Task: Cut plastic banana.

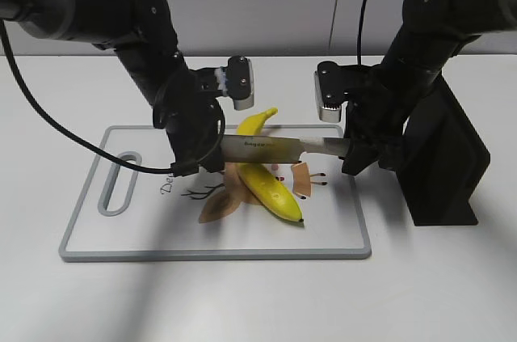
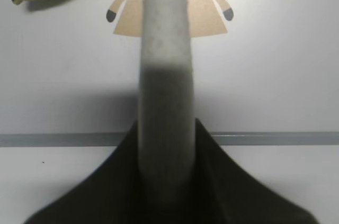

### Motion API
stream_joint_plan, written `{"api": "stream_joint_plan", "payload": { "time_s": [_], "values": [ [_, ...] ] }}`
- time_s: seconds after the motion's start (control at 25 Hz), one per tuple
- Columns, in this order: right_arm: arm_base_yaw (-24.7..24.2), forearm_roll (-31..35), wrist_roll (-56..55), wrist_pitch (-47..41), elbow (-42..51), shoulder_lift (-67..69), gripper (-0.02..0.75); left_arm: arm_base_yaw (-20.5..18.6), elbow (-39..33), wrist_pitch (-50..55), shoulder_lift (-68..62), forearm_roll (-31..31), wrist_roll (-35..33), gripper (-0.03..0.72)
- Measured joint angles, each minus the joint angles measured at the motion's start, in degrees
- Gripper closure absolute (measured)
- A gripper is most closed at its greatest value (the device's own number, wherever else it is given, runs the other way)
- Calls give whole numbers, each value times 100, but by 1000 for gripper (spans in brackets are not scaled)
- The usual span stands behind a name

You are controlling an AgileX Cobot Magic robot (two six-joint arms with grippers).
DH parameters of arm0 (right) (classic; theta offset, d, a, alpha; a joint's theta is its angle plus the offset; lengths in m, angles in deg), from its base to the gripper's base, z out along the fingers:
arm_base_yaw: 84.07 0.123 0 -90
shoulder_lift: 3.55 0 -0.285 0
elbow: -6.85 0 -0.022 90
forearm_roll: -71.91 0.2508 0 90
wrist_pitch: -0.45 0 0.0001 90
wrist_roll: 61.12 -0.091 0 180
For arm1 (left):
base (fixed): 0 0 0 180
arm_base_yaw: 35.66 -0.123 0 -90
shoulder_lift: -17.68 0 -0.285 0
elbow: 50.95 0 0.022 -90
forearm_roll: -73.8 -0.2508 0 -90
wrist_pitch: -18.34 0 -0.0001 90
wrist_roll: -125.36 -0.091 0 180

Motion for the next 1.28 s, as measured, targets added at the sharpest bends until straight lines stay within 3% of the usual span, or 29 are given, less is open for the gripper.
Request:
{"api": "stream_joint_plan", "payload": {
  "time_s": [1.28],
  "values": [
    [11,-16,19,-241,-347,-133,559,0,22,87,341,-102,0,698]
  ]
}}
